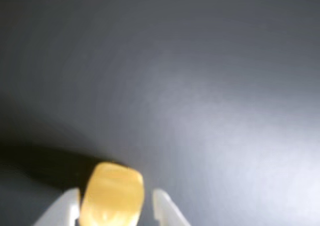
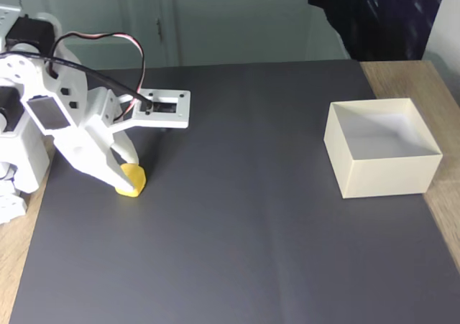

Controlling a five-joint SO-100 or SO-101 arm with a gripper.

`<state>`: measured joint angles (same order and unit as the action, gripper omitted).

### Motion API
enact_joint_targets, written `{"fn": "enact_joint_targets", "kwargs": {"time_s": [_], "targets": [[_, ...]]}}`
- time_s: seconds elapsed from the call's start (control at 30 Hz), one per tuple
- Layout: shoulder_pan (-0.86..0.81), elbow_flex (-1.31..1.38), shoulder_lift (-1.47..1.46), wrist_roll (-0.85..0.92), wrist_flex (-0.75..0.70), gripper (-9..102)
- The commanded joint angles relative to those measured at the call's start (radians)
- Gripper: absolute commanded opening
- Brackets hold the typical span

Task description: Grasp a cube block and put it in the white box.

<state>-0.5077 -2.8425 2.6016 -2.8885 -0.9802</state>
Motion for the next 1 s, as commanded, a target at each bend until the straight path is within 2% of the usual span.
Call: {"fn": "enact_joint_targets", "kwargs": {"time_s": [0.0,0.5,0.6,0.83,0.97], "targets": [[-0.008,-0.023,0.023,0.008,0.018,20],[-0.015,-0.089,-0.043,0.008,0.161,20],[-0.009,-0.095,-0.061,0.002,0.186,17],[0.069,-0.097,-0.078,0.018,0.245,1],[0.092,-0.098,-0.067,0.023,0.238,0]]}}
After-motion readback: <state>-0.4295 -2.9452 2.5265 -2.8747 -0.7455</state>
